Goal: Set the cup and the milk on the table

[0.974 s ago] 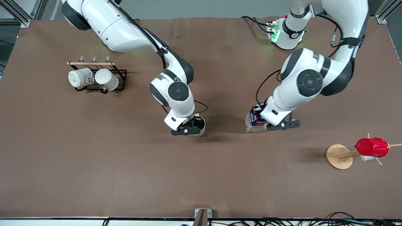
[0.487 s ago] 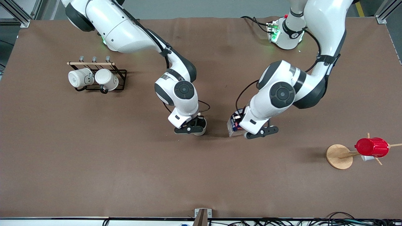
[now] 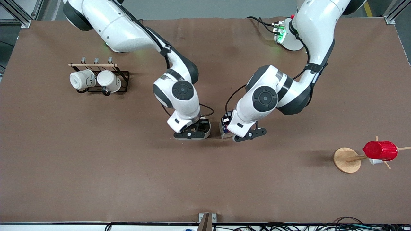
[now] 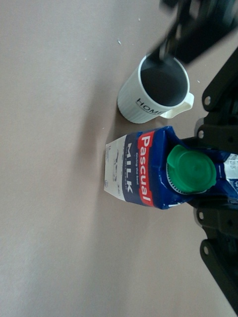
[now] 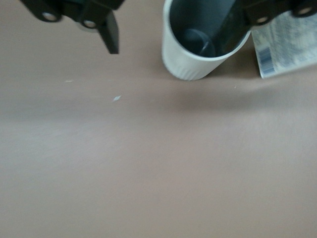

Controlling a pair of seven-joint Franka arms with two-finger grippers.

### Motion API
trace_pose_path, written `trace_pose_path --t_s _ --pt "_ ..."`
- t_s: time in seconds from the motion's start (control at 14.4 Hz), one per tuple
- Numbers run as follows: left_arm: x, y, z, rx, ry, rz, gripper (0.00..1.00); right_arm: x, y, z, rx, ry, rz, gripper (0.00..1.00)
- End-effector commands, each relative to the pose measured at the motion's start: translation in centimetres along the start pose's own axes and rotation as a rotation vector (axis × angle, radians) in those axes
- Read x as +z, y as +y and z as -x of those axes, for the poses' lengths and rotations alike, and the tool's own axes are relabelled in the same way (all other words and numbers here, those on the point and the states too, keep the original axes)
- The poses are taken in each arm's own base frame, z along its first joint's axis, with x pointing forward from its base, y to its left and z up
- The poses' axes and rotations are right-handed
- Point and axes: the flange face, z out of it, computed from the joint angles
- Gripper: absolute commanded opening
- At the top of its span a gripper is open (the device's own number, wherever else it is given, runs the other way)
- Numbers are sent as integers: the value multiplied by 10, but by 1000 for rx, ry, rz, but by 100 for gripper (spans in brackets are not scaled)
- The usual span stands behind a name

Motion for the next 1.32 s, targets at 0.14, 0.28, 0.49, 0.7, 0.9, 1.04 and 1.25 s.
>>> trace_pose_path --t_s 0.14,0.28,0.49,0.7,0.9,1.04,1.25 --pt "11 30 17 42 5 12 35 -135 113 -42 161 36 99 100" --pt "12 34 20 47 7 14 35 -185 177 -59 257 75 104 100" --pt "19 36 22 67 21 -4 35 -236 266 -74 302 38 70 100" --pt "19 38 21 63 31 9 40 -279 366 -74 382 -1 47 100" --pt "20 38 20 58 32 12 100 -312 434 -54 285 -65 58 100" --pt "11 38 20 58 44 18 100 -329 463 -38 223 -109 66 100" --pt "-37 30 22 70 111 14 100 -335 481 -28 188 -141 65 100"
